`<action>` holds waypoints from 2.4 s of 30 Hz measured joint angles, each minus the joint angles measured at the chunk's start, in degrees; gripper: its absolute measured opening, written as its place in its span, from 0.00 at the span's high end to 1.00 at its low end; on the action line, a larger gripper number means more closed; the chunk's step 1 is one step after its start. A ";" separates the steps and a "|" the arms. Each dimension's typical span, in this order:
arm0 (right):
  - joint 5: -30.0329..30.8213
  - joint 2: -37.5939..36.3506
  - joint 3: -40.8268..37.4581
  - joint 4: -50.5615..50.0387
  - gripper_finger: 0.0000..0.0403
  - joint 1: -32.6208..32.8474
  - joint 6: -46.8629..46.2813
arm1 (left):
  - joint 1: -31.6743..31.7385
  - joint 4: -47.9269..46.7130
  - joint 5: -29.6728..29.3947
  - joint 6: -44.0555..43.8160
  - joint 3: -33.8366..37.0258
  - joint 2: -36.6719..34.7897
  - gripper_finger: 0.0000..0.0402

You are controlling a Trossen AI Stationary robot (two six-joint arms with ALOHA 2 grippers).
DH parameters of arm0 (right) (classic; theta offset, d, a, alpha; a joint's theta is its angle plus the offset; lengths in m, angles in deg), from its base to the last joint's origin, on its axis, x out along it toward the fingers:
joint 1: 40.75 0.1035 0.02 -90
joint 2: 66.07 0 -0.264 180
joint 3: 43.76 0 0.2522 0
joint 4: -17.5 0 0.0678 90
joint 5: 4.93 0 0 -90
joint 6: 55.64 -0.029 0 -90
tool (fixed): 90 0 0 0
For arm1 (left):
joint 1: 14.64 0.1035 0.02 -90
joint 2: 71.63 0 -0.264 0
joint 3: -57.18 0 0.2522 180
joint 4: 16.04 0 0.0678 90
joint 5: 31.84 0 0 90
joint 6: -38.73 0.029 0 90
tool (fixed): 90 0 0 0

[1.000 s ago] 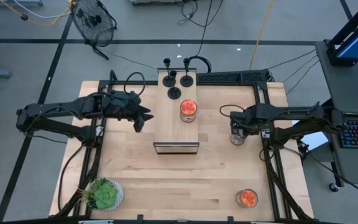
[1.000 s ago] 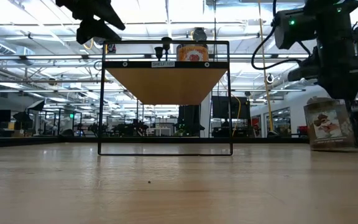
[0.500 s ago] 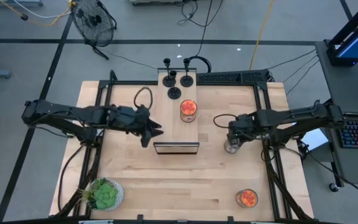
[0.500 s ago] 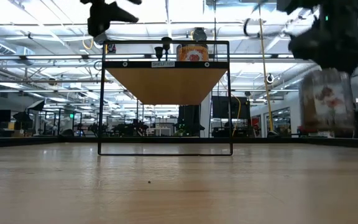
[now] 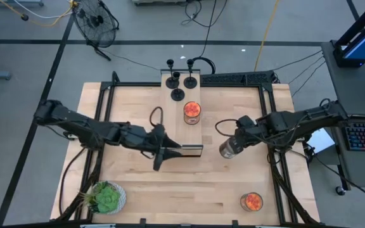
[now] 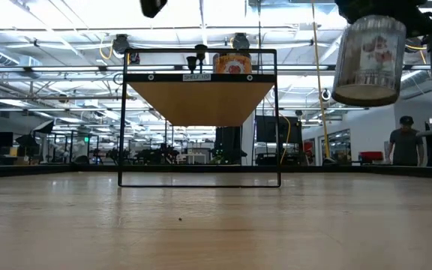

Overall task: Pick & Place candle stick holders
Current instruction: Put the brown scented candle on the shelf

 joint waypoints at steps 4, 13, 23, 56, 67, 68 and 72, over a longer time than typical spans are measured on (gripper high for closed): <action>0.86 2.56 2.22 0.11 1.00 1.40 2.51 | -0.24 -0.33 0.82 1.29 -4.65 5.30 0.57; 0.97 6.38 6.73 5.45 1.00 4.62 8.03 | -0.24 -1.72 8.46 7.66 -15.57 15.38 0.54; 1.10 6.35 8.52 9.80 1.00 8.72 9.34 | -0.24 0.09 9.51 7.43 -16.89 20.45 0.32; 2.62 6.34 8.52 10.79 1.00 10.60 10.92 | 0.00 6.43 12.12 3.07 -16.85 22.33 0.20; 2.26 6.34 8.52 15.97 1.00 10.60 12.31 | 1.60 6.78 8.98 7.34 -16.82 22.75 0.04; 2.21 6.34 8.52 16.06 1.00 10.60 12.31 | 1.60 6.34 8.98 7.34 -16.82 22.75 0.03; 1.57 6.34 8.52 17.42 1.00 10.60 12.20 | 1.81 4.47 9.48 7.30 -16.82 22.75 0.02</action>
